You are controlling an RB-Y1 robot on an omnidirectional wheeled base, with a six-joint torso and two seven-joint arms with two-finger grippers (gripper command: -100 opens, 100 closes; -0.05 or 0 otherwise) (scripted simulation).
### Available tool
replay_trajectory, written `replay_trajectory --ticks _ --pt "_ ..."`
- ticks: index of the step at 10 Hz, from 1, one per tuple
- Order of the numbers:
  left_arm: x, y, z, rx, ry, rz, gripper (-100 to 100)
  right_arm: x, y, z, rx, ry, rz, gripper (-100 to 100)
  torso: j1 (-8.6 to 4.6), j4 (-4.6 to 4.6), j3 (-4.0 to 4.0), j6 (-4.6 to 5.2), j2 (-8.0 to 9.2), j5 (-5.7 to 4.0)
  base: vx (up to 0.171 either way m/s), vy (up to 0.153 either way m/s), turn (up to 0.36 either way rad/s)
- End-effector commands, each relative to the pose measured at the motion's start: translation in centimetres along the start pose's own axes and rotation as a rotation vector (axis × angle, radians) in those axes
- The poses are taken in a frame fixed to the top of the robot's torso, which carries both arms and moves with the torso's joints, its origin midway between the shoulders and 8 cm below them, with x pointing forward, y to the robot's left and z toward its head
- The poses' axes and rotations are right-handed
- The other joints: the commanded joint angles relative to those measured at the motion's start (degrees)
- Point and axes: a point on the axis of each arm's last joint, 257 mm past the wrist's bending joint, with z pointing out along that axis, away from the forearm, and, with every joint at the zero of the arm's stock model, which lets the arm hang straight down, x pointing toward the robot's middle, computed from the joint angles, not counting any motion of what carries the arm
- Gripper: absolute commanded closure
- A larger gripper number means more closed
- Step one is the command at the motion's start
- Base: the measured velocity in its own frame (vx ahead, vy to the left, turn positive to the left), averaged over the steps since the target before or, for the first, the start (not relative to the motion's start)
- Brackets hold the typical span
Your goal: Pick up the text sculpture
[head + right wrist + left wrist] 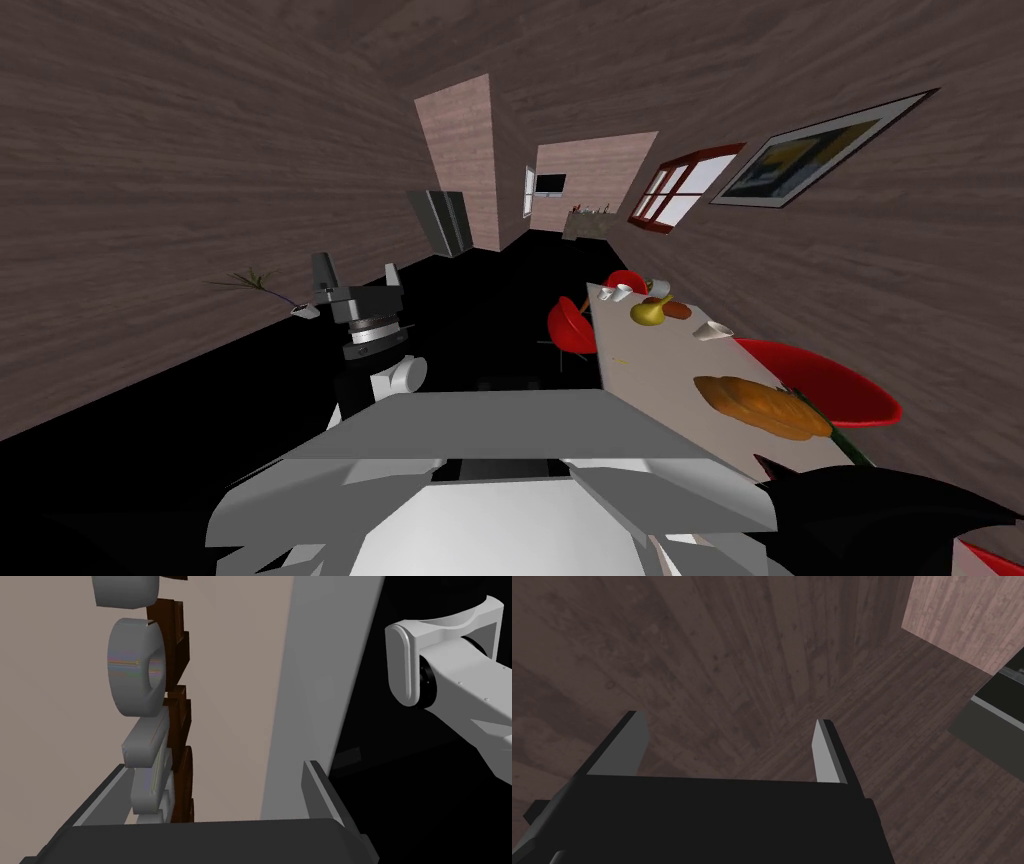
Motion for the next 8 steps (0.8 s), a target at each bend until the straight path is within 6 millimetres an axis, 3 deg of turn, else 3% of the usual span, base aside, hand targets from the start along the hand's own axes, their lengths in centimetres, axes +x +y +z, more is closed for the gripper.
replay_trajectory --ticks 1,5,6,7,8 --pt "0.0 0.0 0.0 0.0 0.0 0.0 0 1.7 0.6 -0.2 -0.002 0.017 -0.006 -100 0.0 0.0 0.0 0.0 0.0 0.0 -0.058 -0.011 0.297" --pt "0.0 0.0 0.0 0.0 0.0 0.0 0 0.5 0.0 -0.2 0.018 -0.028 0.085 -100 -0.02 -0.02 -0.07 0.07 -0.13 -0.01 -0.007 -0.004 -0.003" --pt "0.0 0.0 0.0 0.0 0.0 0.0 0 4.0 1.4 -0.3 0.015 0.025 0.07 -100 -0.01 -0.03 -0.08 0.07 -0.15 0.0 -0.05 -0.003 0.416" --pt "0.0 0.0 0.0 0.0 0.0 0.0 0 3.1 2.7 0.2 -0.011 0.003 0.077 -100 -0.02 -0.01 -0.01 0.0 -0.01 0.01 -0.065 -0.017 0.245" --pt "0.0 0.0 0.0 0.0 0.0 0.0 0 3.2 1.9 0.0 0.009 -0.001 0.104 -100 -0.07 0.02 0.04 0.07 0.06 -0.02 -0.033 -0.004 0.004"
